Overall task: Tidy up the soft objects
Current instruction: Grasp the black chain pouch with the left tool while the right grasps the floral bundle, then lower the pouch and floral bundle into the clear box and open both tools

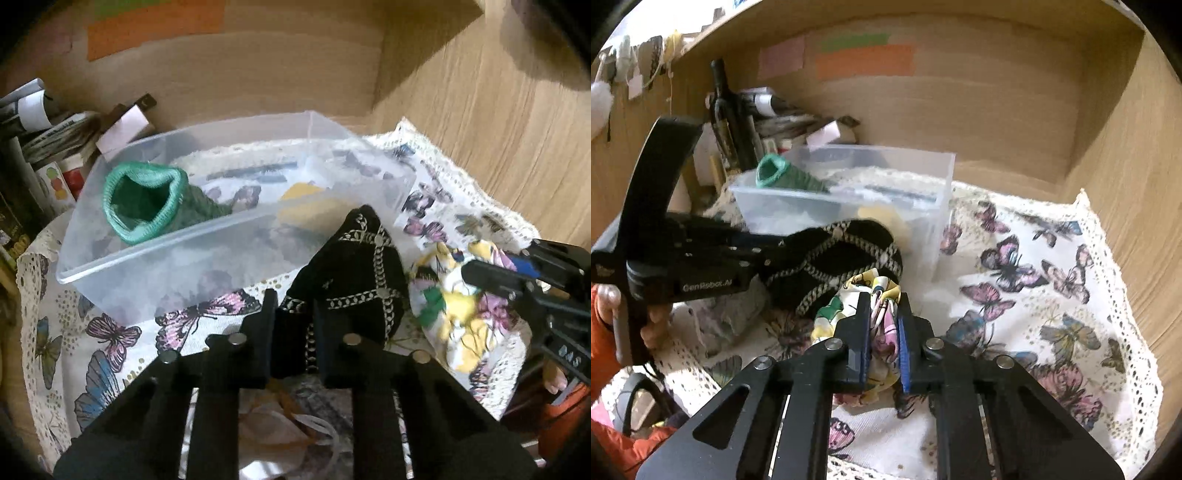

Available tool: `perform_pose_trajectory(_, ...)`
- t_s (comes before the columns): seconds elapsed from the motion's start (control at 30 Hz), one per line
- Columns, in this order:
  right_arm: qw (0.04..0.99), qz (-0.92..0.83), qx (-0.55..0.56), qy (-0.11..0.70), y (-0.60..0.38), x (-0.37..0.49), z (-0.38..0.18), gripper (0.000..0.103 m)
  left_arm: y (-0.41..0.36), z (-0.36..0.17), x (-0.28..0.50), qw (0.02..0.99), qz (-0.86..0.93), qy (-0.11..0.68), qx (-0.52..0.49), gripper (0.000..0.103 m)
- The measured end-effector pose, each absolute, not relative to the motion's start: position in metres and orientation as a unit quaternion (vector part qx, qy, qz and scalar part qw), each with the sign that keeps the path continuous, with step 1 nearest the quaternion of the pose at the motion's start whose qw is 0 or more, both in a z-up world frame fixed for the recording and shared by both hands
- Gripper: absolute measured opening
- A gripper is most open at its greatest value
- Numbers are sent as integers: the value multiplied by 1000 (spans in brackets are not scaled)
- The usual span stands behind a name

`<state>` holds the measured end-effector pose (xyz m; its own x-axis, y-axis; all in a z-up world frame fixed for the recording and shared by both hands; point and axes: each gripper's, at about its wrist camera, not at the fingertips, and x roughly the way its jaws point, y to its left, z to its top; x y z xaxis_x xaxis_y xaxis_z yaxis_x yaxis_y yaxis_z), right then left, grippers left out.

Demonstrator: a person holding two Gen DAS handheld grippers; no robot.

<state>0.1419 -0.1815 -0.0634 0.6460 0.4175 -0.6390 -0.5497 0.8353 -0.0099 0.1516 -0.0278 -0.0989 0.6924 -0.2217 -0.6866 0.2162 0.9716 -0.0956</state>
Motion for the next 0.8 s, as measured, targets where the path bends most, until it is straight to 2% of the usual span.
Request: perform_pose_trajectory(0.8, 932, 273, -69, 227, -171, 161, 6, 10, 11, 7, 110, 969, -87, 229, -33, 9)
